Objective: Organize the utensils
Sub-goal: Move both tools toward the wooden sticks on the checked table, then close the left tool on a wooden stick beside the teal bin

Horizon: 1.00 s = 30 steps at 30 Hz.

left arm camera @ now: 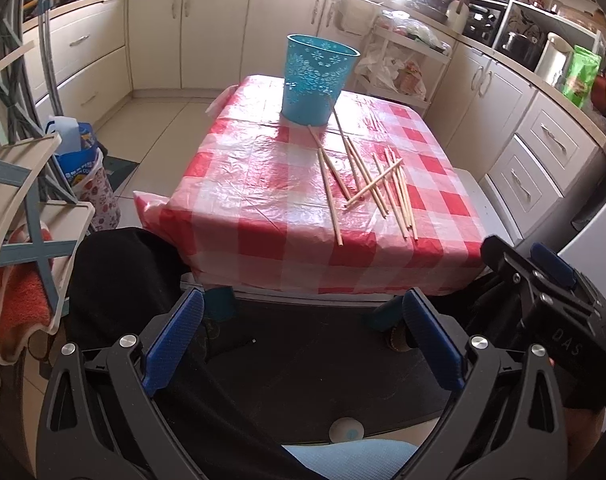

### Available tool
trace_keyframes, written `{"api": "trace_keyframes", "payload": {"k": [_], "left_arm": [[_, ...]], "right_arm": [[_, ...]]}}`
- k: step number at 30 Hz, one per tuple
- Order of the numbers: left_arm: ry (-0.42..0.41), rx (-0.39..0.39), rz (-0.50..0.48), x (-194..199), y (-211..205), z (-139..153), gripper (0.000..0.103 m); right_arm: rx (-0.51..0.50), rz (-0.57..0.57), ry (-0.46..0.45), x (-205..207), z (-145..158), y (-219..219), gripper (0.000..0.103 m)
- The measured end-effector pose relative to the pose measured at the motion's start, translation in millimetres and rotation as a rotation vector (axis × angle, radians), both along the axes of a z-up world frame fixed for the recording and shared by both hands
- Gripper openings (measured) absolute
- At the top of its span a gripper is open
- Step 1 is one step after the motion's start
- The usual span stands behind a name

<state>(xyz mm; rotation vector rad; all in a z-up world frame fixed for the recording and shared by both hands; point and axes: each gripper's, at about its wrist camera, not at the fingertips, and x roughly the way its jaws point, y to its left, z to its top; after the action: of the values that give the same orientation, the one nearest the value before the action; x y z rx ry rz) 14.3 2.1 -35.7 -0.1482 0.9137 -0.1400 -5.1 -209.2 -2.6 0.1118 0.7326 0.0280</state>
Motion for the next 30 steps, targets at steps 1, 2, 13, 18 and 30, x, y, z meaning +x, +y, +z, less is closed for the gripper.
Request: {"api": "trace_keyframes", "payload": {"k": [1, 2, 13, 18, 30], "left_arm": [[0.007, -0.006, 0.011, 2.6, 2.7, -0.3, 0.096], [0.012, -0.017, 0.022, 5.0, 5.7, -0.8, 0.096], [-0.041, -0.018, 0.003, 47.4, -6.3, 11.8, 0.096], [-0.04, 0.003, -0.003, 79.6, -20.5, 14.0, 0.096], [-0.038, -0.008, 0.029, 165.3, -39.6, -3.2, 0.096]], "right_arm": [[-0.004, 0.004, 0.001, 0.2, -0.5, 1.0, 0.096], [-0.008, 0.008, 0.001, -0.1, -0.4, 2.0, 0.096], [-0.006, -0.025, -0.012, 0.2, 1.2, -20.8, 0.096], [0.026, -0.061, 0.0, 11.2, -6.4, -33.9, 0.096], [0.045, -0.056, 0.063, 46.5, -39.4, -37.0, 0.096]]}}
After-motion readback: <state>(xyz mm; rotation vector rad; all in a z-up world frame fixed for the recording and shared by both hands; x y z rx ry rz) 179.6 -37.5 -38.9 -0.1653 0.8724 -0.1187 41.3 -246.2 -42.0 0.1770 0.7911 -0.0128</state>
